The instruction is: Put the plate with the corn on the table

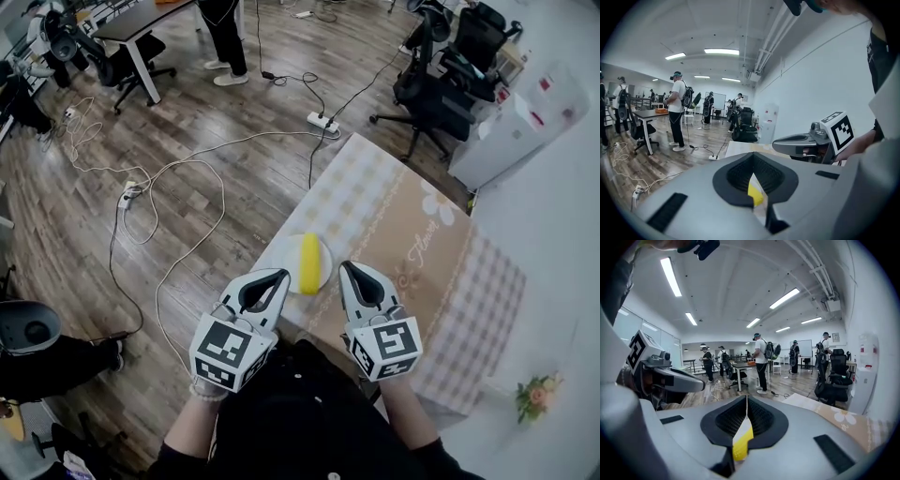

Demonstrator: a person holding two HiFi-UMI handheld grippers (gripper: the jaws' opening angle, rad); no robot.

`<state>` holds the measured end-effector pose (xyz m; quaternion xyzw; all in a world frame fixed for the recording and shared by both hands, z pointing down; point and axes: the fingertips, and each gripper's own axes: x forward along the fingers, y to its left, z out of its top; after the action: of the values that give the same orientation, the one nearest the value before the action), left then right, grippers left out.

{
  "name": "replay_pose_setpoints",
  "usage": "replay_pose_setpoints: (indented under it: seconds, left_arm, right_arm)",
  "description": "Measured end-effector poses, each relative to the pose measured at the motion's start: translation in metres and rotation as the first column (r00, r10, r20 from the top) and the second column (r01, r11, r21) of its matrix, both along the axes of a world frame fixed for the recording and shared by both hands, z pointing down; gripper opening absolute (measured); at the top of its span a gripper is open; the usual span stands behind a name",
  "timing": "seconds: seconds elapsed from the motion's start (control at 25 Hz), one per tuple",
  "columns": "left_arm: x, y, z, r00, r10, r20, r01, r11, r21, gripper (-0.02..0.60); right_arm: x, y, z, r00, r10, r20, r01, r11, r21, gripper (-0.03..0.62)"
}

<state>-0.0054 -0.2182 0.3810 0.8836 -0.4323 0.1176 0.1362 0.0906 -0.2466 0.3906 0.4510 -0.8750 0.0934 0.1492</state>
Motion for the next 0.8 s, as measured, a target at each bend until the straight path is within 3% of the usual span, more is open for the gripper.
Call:
replay_pose_setpoints:
  seconds: [0.48,0.8]
  left_arm:
    - [-0.005,0.000,-0.040,1.000,0.005,0.005,-0.006,0.996,0.086,0.014]
    - [-0.004,-0.005,-0.044,1.000,0.001,-0.015,0.000,0.996,0.092,0.014]
  right_arm:
    - [-0.007,0.003,-0.041,0.999,-0.018,0.032,0.016,0.997,0.075,0.044]
    - [-0.012,0.003,-0.045,0.999,-0.025,0.027,0.022,0.996,0.089,0.044]
